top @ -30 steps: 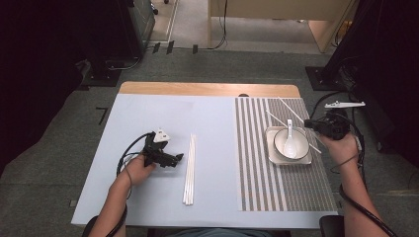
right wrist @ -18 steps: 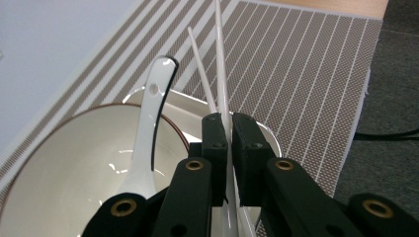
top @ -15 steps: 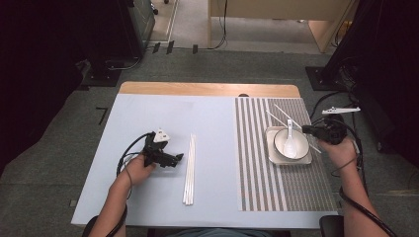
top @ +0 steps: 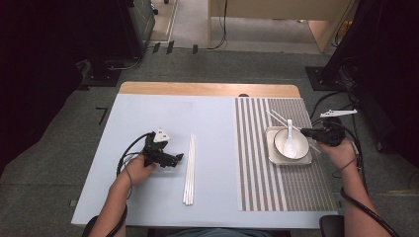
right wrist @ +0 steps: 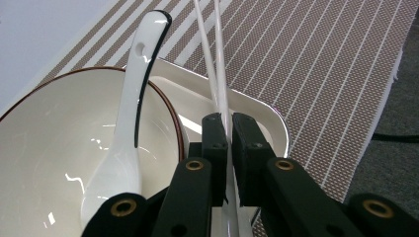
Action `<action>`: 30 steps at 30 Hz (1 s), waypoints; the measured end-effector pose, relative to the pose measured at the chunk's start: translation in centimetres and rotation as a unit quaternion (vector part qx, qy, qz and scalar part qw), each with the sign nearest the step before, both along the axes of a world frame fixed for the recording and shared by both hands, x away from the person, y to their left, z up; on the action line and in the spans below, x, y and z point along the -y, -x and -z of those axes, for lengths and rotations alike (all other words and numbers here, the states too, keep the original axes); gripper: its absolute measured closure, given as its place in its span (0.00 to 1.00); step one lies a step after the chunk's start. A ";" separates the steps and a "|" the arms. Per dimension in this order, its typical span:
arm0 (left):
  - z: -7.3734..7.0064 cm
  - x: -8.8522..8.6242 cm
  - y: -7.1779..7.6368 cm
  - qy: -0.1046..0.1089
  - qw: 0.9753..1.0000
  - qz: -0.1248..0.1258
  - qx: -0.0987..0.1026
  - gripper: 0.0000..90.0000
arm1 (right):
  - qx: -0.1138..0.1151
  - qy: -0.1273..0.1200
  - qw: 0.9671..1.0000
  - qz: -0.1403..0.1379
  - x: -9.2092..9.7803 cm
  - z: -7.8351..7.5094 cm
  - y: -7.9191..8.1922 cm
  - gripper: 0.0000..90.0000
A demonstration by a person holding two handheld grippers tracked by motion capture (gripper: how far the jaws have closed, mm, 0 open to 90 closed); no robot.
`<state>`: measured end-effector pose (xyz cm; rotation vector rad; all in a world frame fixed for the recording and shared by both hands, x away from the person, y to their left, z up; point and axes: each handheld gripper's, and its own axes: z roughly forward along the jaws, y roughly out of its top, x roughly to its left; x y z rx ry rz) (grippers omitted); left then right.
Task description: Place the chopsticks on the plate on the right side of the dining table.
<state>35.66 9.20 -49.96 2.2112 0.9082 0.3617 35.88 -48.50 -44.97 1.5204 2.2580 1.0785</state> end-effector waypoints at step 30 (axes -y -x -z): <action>0.0 0.0 0.0 -0.001 1.000 0.000 0.000 0.01 | 0.013 0.025 0.999 -0.027 0.6 1.9 -0.8 0.94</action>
